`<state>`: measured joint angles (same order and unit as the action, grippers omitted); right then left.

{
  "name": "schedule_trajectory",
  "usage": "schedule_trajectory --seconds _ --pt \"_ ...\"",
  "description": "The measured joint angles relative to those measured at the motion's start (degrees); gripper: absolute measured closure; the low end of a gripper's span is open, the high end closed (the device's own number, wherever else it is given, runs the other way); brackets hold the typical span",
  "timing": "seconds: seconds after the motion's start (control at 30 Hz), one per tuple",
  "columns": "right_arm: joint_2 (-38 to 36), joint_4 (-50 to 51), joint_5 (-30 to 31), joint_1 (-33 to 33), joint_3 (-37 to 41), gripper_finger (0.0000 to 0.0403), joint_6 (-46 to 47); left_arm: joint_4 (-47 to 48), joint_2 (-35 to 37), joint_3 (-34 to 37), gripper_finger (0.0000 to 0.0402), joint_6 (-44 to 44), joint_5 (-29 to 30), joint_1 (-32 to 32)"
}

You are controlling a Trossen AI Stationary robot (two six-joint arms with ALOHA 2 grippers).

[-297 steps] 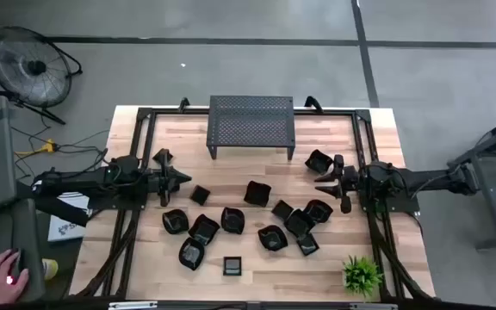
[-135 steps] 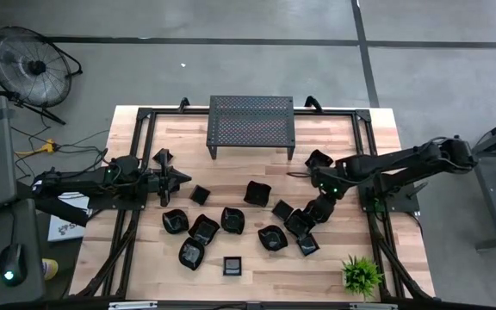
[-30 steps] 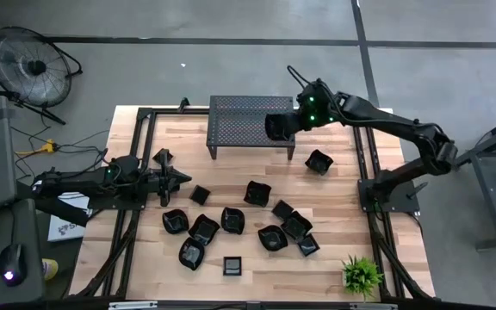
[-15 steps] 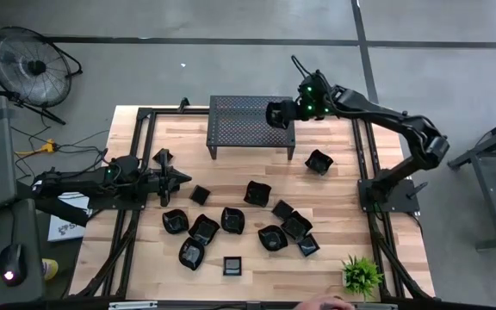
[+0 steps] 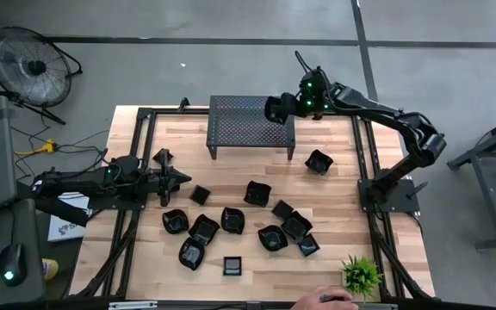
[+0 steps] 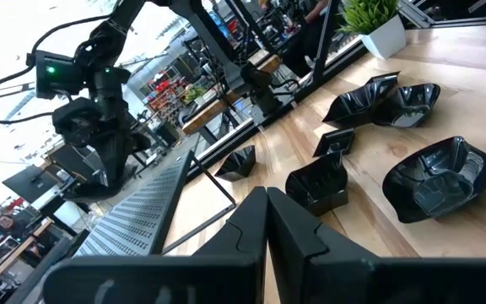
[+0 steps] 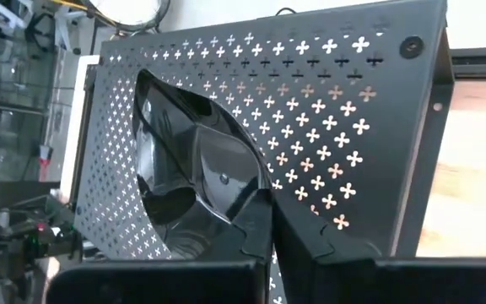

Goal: Pick & Place Mini shaped plates
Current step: Put the leaf-shaped plate on the shelf

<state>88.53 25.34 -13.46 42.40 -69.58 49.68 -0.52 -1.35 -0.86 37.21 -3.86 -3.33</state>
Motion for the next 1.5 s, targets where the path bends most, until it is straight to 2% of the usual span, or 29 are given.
schedule_trajectory --seconds 0.27,0.47,0.73,1.2,1.5 --pt "0.04 -2.22 -1.72 0.1 2.14 0.0393 2.92 0.01 -0.01 0.0 0.0399 0.02 0.0 0.0" --pt "0.07 -10.16 -5.12 0.1 6.73 0.0392 5.91 -0.01 0.0 0.0 0.0399 0.01 0.02 -0.02" --pt "0.07 -10.2 -6.83 0.66 9.4 0.0392 5.76 0.0 0.0 0.0 0.0399 0.0 0.0 -0.02" --pt "0.03 -10.66 -9.36 1.15 9.51 0.039 2.86 0.01 0.01 0.0 0.0399 0.02 0.02 0.0" --pt "-1.72 -10.12 -9.28 1.45 9.53 0.0356 1.36 0.01 -0.01 0.0 0.0399 0.01 0.01 0.0"
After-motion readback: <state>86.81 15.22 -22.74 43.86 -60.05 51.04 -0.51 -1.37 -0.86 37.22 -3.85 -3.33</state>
